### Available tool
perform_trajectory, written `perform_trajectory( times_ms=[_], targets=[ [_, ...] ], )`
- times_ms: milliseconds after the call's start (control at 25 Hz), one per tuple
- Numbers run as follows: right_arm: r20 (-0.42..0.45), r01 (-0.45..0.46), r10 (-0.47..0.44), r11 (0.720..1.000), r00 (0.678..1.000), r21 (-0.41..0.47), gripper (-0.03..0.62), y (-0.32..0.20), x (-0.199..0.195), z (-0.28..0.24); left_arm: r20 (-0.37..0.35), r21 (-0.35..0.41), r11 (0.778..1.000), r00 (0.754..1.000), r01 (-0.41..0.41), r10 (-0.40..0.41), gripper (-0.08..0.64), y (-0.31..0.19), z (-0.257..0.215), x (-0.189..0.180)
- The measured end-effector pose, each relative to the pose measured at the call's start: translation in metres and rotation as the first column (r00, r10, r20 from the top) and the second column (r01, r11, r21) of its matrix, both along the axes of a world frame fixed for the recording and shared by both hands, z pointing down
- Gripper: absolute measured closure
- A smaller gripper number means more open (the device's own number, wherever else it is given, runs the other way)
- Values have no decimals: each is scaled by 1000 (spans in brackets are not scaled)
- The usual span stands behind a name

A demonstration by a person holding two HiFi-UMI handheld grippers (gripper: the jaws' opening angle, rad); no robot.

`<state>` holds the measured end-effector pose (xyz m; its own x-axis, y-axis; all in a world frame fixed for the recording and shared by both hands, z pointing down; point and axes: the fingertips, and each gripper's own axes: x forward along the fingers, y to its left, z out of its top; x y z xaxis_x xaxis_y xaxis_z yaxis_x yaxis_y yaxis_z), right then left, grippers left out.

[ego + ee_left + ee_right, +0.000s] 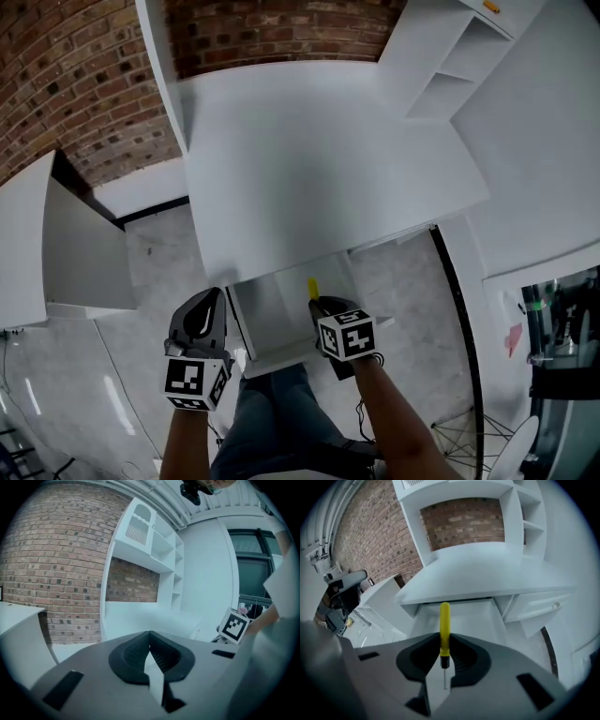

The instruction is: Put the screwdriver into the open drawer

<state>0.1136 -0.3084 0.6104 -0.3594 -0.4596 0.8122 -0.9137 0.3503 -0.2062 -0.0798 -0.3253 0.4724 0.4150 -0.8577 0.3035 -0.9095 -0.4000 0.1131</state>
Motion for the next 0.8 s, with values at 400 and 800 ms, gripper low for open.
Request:
perform_trajectory(
  times_ms=[400,800],
  targets=[
    [-47,40,-54,966,997,-256,520,-23,4,83,90,-8,1000,996,3,-2,548,-3,6,3],
    [-116,66,-117,926,986,-371,519,-34,6,161,136,-36,999,990,41,-35,548,0,18,-2]
  ],
)
